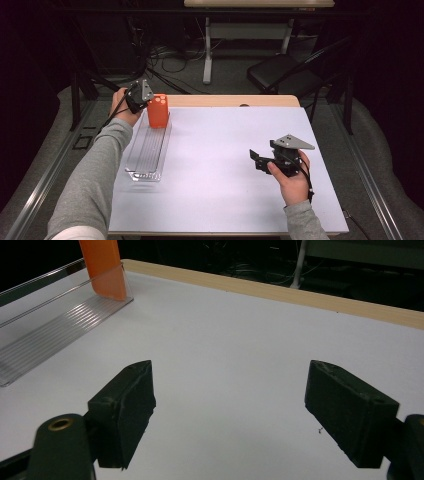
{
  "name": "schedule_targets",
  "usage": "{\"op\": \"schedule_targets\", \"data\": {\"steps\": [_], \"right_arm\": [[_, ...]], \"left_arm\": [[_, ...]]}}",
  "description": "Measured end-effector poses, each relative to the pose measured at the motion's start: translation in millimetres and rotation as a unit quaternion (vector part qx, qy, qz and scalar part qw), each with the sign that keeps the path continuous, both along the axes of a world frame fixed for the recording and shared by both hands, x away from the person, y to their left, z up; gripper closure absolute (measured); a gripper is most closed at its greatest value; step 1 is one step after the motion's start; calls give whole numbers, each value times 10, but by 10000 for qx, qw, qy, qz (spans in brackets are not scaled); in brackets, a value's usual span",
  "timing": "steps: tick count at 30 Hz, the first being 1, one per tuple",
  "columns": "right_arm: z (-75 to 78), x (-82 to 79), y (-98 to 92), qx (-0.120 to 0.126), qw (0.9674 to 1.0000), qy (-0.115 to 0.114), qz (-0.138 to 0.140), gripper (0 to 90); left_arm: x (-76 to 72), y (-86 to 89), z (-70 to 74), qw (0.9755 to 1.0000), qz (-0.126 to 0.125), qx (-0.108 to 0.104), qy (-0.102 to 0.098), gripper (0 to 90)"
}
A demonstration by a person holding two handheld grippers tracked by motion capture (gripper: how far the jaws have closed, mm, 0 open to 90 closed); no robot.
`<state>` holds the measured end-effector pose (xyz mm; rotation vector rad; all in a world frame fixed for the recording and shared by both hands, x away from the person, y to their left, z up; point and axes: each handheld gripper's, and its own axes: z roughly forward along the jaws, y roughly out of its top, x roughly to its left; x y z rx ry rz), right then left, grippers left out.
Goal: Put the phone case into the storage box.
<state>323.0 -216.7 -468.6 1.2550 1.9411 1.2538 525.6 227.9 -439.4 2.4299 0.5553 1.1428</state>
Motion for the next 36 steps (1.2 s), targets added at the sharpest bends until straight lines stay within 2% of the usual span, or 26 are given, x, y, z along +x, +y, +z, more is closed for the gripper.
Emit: {"op": "schedule_targets", "data": {"steps": [12, 23, 27, 29, 36], "right_arm": [[-8, 6, 4, 7, 10000, -4, 0, 195], [-9, 8, 6, -1, 10000, 23, -8, 195], [-10, 8, 4, -8, 10000, 28, -12, 195], [-11, 10, 4, -1, 10000, 24, -19, 195], [-16, 12, 4, -26, 10000, 49, -10, 195]], "left_arm": [[7, 17, -12, 9999, -81, 91, -57, 800], [34, 72, -35, 9998, -54, 198, -40, 790], [50, 90, -53, 9999, 17, 114, -5, 776], [56, 104, -52, 9998, 48, 170, 21, 768], [61, 103, -65, 9999, 89, 115, 30, 755]]}}
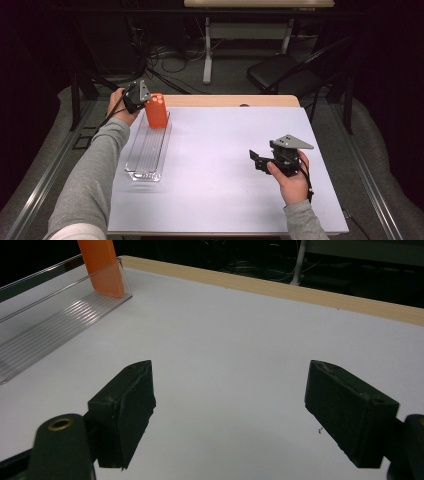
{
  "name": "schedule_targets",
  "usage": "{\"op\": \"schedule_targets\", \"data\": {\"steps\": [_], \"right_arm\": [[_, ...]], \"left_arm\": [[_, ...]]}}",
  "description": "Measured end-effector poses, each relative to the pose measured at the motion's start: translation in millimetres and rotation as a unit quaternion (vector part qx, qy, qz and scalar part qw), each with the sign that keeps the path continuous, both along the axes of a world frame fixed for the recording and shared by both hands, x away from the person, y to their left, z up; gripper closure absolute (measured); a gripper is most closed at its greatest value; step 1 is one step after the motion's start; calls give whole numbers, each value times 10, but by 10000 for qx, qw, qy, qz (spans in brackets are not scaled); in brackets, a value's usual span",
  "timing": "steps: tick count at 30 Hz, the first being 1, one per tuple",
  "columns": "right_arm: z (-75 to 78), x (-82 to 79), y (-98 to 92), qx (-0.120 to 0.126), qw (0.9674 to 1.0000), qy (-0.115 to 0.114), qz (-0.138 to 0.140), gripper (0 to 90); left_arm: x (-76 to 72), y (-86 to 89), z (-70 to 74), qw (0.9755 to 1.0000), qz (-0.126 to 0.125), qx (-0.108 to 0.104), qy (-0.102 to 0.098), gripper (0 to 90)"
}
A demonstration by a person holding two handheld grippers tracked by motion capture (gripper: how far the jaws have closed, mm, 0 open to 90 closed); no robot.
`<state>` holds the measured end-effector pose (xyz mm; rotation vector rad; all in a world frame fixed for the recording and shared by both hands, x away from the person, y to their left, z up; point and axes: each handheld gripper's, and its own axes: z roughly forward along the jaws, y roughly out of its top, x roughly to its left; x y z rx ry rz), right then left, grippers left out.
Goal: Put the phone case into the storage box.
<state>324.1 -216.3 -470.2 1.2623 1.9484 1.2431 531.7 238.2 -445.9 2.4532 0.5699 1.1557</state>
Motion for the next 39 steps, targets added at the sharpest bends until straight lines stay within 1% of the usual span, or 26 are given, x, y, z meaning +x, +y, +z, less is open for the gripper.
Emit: {"op": "schedule_targets", "data": {"steps": [2, 5, 14, 22, 30, 35, 39], "right_arm": [[0, -2, 1, -1, 10000, -4, 3, 195], [0, -2, -1, 3, 10000, 0, 1, 195], [-1, -4, -1, 7, 10000, -1, 2, 195], [-10, 1, 2, 4, 10000, -15, 3, 195], [-10, -4, -9, 18, 10000, -8, -1, 195], [-17, -5, -14, 13, 10000, -8, 4, 195], [-21, -2, -15, 17, 10000, 3, 3, 195]], "left_arm": [[1, -3, 3, 10000, -4, 19, 2, 752], [1, -8, 4, 10000, 3, -22, 8, 750], [2, -10, 4, 10000, 33, -33, 23, 744], [8, -12, -5, 9999, 70, -113, 41, 732], [10, -24, 2, 9999, 78, -59, 42, 716], [10, -27, 1, 9999, 97, -133, 28, 708], [16, -23, 5, 9997, 137, -180, 0, 685]]}}
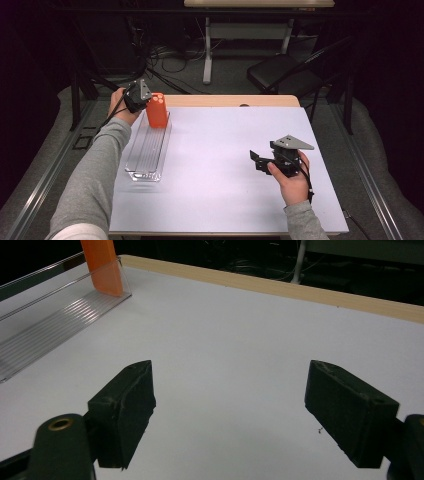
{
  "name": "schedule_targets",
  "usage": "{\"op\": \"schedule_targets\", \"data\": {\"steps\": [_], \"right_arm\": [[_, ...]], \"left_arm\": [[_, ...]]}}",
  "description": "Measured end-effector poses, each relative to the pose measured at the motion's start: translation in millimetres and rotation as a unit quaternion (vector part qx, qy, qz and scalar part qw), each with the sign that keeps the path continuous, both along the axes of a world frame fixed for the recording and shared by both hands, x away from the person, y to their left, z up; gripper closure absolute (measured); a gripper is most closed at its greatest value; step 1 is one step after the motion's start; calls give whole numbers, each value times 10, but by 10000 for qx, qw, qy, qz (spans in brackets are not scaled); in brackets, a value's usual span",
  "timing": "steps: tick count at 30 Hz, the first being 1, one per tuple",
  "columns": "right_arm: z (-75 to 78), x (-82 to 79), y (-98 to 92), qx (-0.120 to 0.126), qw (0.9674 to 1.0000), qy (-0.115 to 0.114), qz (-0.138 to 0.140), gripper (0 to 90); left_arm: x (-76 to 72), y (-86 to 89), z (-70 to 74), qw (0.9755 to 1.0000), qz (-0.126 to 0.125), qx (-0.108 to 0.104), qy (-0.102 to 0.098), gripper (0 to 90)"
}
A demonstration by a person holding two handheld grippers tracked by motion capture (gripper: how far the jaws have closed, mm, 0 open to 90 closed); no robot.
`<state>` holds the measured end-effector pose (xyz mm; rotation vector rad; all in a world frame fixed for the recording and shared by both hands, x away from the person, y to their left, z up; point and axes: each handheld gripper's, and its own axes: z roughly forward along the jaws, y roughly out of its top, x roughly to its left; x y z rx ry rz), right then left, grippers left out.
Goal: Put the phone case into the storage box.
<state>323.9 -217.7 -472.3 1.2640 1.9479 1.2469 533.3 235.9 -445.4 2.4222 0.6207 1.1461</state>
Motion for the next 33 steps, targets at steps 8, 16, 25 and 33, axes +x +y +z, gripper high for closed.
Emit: {"op": "schedule_targets", "data": {"steps": [8, 16, 25, 33], "right_arm": [[-19, 4, -4, -2, 10000, 19, -13, 195], [-25, 1, -4, 3, 10000, 25, -8, 195], [-24, -3, 1, 12, 10000, 24, 2, 195], [-11, 4, 11, 4, 10000, 17, 20, 195]], "left_arm": [[4, 0, -1, 9999, 82, -108, -73, 629], [-9, 6, 26, 9991, 205, -360, -69, 521], [-51, 42, 89, 9975, 322, -625, -1, 489], [-107, 140, 141, 9927, 604, -1044, 94, 472]]}}
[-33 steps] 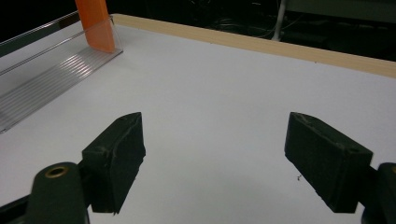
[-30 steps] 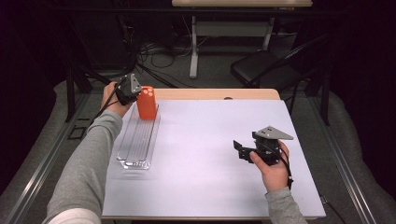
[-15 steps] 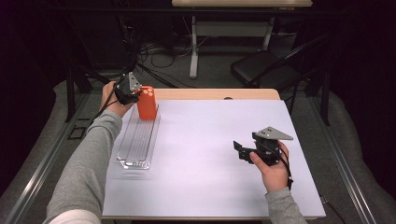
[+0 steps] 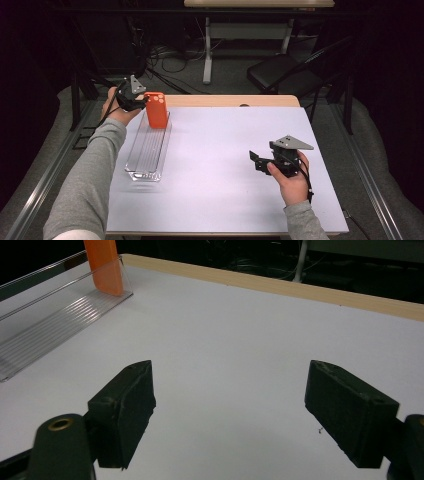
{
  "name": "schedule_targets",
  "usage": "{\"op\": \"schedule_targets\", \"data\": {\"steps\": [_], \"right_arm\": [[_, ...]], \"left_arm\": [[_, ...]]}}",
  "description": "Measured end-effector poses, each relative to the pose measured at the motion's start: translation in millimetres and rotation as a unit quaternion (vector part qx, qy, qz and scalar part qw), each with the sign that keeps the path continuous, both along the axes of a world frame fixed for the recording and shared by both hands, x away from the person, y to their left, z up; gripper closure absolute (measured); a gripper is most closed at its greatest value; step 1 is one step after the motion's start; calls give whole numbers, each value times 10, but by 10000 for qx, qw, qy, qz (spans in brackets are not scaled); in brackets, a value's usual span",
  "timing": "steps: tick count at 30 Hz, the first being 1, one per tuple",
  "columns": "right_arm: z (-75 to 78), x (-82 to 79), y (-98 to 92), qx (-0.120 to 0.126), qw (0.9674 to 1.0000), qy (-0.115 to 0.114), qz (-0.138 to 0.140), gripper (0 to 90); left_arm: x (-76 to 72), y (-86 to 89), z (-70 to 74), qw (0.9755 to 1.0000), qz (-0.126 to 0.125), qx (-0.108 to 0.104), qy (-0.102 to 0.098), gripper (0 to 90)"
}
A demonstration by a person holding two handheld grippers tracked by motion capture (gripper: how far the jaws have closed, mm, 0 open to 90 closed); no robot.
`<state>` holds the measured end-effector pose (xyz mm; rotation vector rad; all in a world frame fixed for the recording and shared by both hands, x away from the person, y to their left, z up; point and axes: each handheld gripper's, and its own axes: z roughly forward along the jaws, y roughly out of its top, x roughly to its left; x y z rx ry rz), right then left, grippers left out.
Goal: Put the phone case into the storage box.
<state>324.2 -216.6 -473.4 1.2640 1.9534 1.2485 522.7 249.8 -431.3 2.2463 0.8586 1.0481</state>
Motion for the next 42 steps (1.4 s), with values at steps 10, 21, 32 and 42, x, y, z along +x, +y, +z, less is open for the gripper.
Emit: {"op": "schedule_targets", "data": {"steps": [10, 21, 32, 42], "right_arm": [[13, 3, 40, -58, 10000, 39, 36, 192], [29, 3, 32, -62, 10000, -5, 17, 182], [41, 18, -2, 45, 10000, -24, 83, 167], [61, 8, -24, 124, 9998, -66, 135, 157]], "left_arm": [[-47, 155, 55, 9959, 240, -824, 271, 365], [-127, 197, 180, 9859, 173, -1606, 432, 297], [-240, 179, 294, 9735, -28, -2169, 719, 265], [-312, 134, 358, 9660, -7, -2431, 883, 248]]}}
